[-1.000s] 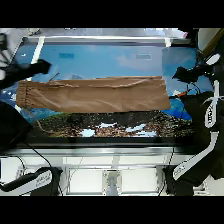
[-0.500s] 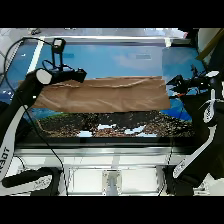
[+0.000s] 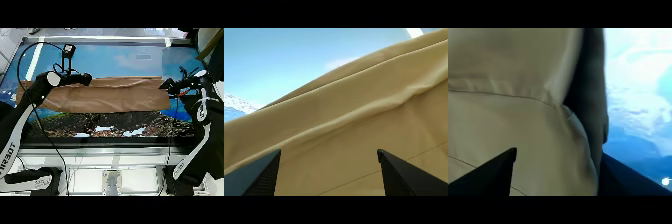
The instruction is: Fold the clothes and pants, and hang the long-sleeved shirts on hangers.
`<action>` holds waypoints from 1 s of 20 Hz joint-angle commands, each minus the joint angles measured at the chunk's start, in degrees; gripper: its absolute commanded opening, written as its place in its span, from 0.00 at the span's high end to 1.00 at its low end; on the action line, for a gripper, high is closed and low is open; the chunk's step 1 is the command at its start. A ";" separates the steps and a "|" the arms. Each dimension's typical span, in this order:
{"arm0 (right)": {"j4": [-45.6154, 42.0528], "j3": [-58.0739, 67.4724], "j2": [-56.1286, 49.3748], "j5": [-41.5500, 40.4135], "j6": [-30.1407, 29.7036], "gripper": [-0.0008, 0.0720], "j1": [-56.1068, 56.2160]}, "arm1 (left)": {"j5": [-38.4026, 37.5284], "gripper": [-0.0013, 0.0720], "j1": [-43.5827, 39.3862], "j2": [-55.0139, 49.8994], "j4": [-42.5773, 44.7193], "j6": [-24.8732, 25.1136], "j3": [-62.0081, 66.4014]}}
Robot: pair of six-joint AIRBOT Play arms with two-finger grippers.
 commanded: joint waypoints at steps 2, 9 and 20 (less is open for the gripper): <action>1.75 0.02 0.07 1.81 -2.34 0.72 3.15 | 0.04 0.18 -0.26 -0.96 0.00 -0.02 0.00; 25.18 7.69 3.37 5.42 -2.23 0.97 6.80 | 0.04 0.95 -6.16 -11.47 -14.29 0.61 0.02; 25.22 7.65 7.76 -11.80 5.77 0.97 31.41 | 0.13 0.95 -2.25 -11.34 -14.60 0.85 0.31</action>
